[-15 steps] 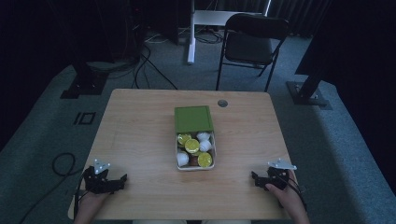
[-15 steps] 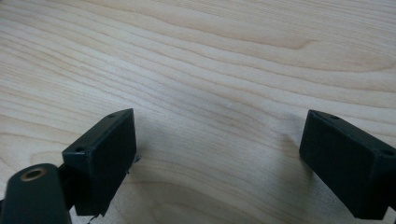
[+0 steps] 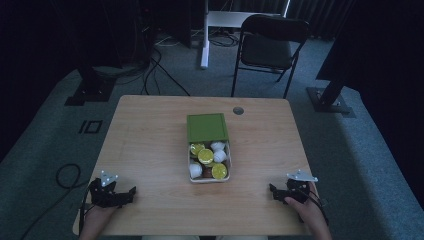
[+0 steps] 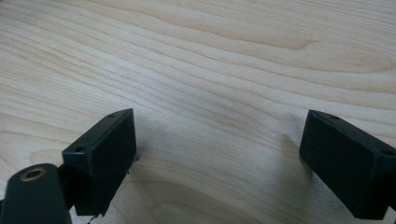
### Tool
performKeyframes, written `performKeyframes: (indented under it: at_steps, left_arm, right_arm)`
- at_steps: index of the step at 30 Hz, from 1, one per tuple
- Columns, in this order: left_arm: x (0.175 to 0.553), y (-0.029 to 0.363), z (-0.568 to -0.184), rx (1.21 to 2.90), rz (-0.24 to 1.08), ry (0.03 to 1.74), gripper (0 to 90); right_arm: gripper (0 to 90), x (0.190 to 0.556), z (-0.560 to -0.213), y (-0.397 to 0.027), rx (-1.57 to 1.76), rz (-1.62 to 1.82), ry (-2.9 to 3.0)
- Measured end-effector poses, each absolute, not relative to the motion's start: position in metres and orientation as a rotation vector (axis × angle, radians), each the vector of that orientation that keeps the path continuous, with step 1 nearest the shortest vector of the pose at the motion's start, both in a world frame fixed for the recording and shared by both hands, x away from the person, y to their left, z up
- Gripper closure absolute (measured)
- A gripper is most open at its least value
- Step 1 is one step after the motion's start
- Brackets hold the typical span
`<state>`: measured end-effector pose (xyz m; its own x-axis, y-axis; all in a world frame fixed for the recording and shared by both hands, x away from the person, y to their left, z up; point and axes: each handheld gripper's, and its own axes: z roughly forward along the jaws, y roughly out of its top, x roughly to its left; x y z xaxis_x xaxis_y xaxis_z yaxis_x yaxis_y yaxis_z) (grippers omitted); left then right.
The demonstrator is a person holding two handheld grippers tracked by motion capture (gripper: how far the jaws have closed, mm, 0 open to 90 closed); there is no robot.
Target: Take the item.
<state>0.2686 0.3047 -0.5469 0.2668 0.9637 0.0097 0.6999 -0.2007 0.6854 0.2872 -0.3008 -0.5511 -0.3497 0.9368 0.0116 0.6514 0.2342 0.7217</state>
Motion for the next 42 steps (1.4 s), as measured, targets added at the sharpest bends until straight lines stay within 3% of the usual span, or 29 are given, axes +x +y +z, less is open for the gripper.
performKeyframes:
  at_steps: [20, 42]
  left_arm:
    - [0.268, 0.305, -0.547, 1.974, 0.605, 1.499, 0.4]
    - [0.268, 0.305, -0.547, 1.974, 0.605, 1.498, 0.4]
  right_arm:
    - [10.7, 0.286, -0.548, -0.299, 1.489, 0.908, 2.062]
    - [10.8, 0.286, -0.513, -0.290, 1.428, 1.009, 2.015]
